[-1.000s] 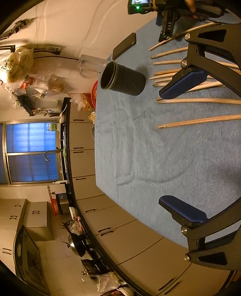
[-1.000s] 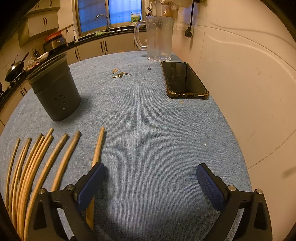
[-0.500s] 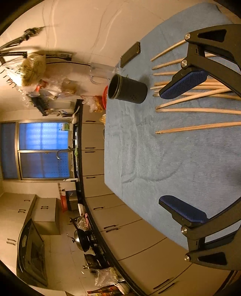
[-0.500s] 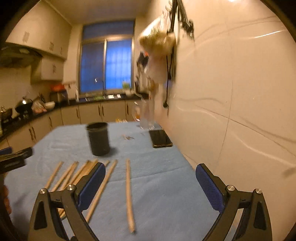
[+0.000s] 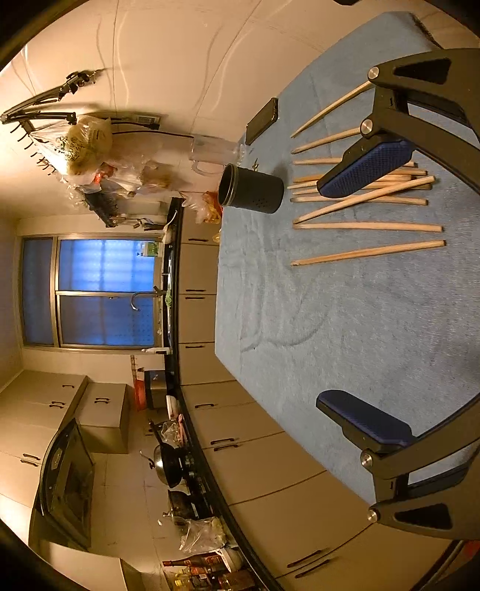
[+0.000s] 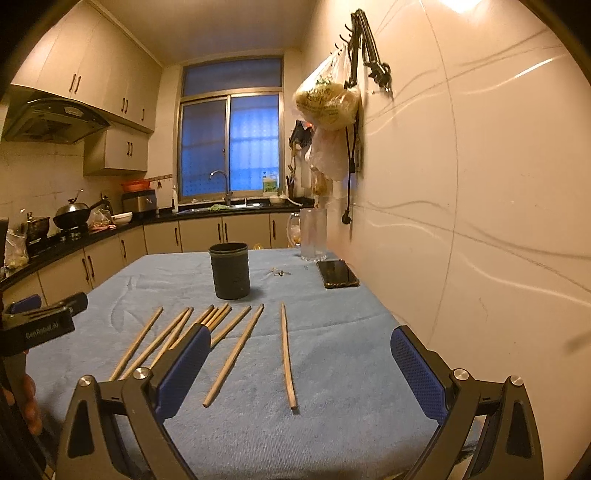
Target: Organize utensils
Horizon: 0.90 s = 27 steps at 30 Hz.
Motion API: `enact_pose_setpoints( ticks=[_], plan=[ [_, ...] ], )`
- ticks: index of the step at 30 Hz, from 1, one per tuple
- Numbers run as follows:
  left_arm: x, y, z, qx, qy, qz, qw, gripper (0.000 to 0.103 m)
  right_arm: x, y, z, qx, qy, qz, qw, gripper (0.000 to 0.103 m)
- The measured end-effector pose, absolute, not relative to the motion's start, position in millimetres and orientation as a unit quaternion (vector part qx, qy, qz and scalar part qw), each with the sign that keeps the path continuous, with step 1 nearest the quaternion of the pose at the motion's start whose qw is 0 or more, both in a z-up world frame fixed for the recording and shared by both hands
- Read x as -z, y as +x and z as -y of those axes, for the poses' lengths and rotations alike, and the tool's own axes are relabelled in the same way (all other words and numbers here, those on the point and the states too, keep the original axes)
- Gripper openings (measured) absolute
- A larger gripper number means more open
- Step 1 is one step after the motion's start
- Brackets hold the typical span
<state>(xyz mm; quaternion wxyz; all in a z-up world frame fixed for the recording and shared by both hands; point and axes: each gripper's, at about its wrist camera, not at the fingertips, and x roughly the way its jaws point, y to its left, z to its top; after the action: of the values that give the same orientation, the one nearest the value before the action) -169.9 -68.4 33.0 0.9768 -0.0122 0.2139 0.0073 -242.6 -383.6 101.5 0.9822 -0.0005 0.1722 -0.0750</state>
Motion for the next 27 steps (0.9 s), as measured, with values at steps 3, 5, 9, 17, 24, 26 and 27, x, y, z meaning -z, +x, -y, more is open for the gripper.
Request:
enact_pose_setpoints(
  ticks=[3, 5, 9, 17, 24, 26, 27],
  plan=[
    [-35, -178, 69, -0.006, -0.012, -0.206, 0.978, 0.103, -105, -251, 381, 0.073, -0.007, -0.16, 0.984, 0.099],
    [-35, -181, 70, -0.005, -0.012, -0.203, 0.979, 0.103, -105, -254, 378, 0.072, -0.011, -0.156, 0.985, 0.099],
    [-36, -186, 72, -0.003, -0.006, -0.2, 0.98, 0.103, -105, -258, 377, 0.068, -0.008, -0.156, 0.985, 0.099],
    [-35, -190, 73, -0.002, -0.006, -0.201, 0.98, 0.103, -102, -262, 379, 0.067, -0.002, -0.159, 0.985, 0.099],
    [-36, -191, 75, -0.001, -0.002, -0.201, 0.98, 0.103, -101, -263, 380, 0.068, 0.0, -0.165, 0.984, 0.099],
    [-36, -191, 75, -0.001, -0.002, -0.201, 0.98, 0.103, -101, -263, 380, 0.067, 0.001, -0.165, 0.984, 0.099],
    [-36, -191, 75, -0.002, -0.002, -0.201, 0.98, 0.103, -101, -263, 380, 0.067, 0.001, -0.165, 0.984, 0.099]
  ],
)
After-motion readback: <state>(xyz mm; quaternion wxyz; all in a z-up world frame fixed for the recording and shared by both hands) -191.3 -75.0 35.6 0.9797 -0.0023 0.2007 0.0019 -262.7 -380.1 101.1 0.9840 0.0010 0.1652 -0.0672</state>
